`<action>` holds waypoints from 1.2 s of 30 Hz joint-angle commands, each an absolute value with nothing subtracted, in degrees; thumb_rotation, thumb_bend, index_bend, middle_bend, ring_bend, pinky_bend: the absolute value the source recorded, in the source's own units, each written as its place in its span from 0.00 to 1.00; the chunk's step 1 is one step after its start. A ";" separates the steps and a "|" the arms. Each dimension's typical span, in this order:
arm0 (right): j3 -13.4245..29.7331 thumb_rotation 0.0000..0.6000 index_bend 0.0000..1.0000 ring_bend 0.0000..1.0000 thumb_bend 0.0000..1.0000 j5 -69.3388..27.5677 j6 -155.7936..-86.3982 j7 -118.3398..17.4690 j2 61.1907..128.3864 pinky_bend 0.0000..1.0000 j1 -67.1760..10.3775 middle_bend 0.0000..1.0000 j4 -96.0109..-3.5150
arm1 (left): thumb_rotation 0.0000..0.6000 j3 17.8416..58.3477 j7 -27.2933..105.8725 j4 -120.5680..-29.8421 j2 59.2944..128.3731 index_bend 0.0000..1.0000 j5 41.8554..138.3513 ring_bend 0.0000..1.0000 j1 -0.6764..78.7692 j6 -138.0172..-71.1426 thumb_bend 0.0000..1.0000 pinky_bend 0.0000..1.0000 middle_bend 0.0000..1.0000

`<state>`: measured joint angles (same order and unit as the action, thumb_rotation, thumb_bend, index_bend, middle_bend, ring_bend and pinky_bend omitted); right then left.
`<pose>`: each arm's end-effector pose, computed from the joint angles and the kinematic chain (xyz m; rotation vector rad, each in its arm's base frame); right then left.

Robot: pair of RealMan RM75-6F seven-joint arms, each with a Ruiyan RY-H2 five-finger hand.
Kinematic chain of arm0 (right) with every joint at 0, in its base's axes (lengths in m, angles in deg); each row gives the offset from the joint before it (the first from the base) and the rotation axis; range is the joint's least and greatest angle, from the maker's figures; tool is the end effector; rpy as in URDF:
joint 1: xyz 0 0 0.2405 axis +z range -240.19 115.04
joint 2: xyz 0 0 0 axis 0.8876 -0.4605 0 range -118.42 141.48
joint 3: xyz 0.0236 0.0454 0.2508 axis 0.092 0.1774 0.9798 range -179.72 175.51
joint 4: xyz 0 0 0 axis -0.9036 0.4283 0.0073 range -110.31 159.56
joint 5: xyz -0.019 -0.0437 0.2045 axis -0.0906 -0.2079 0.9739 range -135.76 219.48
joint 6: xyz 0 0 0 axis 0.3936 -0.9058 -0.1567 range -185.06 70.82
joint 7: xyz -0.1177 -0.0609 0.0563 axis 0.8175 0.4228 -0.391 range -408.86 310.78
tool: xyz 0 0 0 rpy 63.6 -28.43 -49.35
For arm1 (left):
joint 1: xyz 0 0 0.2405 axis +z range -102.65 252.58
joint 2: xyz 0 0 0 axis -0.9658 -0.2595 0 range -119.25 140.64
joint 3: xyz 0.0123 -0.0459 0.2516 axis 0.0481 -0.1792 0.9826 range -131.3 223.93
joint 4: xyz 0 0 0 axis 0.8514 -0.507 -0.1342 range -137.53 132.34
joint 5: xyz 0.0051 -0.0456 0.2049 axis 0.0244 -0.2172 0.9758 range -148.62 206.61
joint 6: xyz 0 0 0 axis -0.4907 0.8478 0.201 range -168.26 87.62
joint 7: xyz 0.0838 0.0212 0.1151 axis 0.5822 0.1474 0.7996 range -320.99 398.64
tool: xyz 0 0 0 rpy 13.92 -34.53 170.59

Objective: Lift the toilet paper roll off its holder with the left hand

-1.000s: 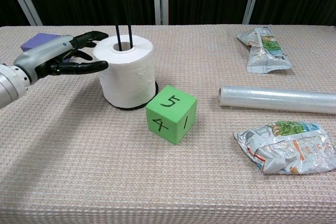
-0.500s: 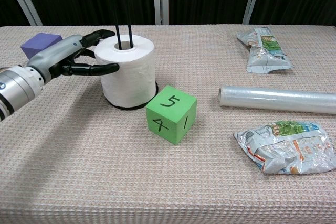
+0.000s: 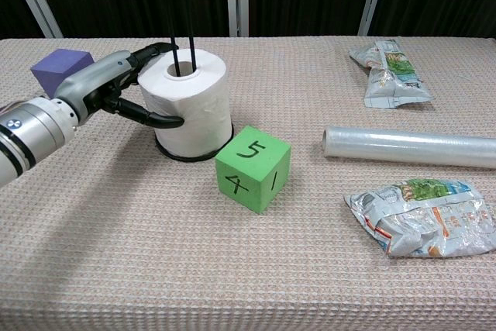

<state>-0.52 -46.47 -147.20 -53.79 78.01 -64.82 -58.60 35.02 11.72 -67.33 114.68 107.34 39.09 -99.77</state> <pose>-0.3481 -0.1362 0.1673 1.3236 -0.8843 0.8478 -0.1738 0.3318 -0.0665 -1.5114 -1.5526 -1.4162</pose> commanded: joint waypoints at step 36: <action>-0.62 1.00 0.00 0.00 0.30 -46.63 -146.70 -52.40 78.52 0.00 -64.60 0.00 -59.18 | 1.00 19.08 8.95 -113.92 77.21 0.20 104.73 0.11 51.15 -117.54 0.17 0.15 0.41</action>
